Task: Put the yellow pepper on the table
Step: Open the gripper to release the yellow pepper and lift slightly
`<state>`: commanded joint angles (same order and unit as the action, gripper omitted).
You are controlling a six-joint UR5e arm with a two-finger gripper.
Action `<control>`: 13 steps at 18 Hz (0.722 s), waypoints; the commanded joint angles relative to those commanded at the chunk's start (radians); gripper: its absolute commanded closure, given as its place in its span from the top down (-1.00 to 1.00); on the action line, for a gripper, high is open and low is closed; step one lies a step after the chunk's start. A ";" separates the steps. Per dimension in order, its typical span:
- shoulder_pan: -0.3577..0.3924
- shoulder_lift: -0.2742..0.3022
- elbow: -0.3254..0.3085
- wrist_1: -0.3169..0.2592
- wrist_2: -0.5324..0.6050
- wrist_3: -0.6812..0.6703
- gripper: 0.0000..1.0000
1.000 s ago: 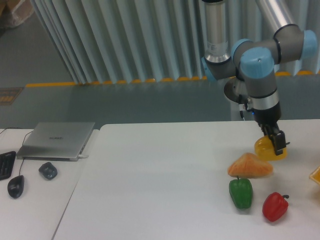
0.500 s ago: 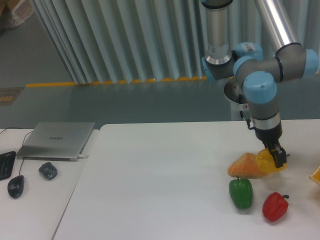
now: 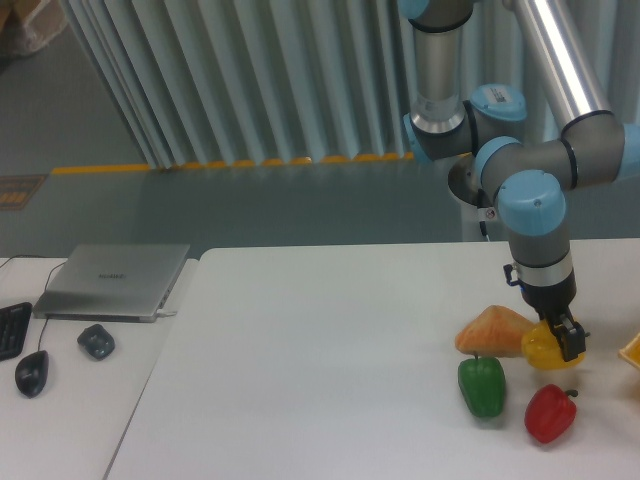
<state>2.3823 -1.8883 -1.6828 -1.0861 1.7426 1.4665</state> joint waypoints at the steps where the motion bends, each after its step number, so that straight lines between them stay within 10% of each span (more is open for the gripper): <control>1: 0.002 0.002 0.002 -0.002 -0.002 0.003 1.00; 13: 0.069 0.015 0.136 -0.096 -0.133 0.086 1.00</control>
<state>2.4512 -1.8730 -1.5465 -1.1823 1.6092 1.5521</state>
